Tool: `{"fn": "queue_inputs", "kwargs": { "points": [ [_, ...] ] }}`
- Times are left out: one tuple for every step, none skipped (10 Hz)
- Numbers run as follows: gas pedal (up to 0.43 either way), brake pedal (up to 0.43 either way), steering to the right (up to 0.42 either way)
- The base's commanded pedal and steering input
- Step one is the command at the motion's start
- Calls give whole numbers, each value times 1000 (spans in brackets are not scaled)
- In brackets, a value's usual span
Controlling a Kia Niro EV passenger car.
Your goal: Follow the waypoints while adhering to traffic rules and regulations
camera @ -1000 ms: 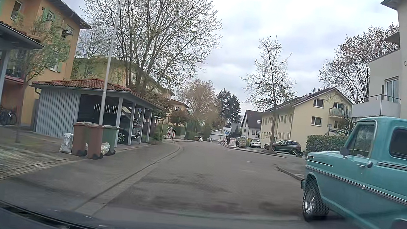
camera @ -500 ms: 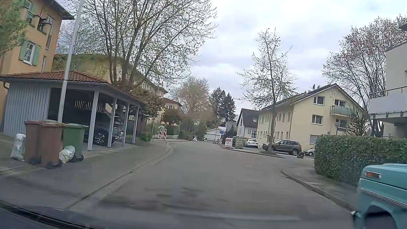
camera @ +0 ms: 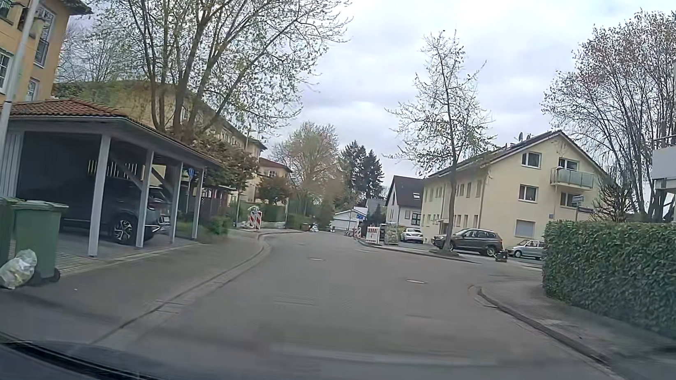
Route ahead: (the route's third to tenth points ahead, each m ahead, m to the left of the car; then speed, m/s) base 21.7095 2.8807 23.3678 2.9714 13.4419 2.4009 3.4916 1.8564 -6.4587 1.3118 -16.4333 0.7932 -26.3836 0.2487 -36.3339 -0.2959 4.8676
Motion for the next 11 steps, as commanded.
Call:
{"fn": "queue_inputs", "kwargs": {
  "points": [
    [20, 0, 35],
    [20, 0, 38],
    [20, 0, 41],
    [20, 0, 45],
    [20, 0, 44],
    [20, 0, 44],
    [20, 0, 44],
    [20, 0, 48],
    [20, 0, 54],
    [20, 0, 61],
    [20, 0, 64]
  ]
}}
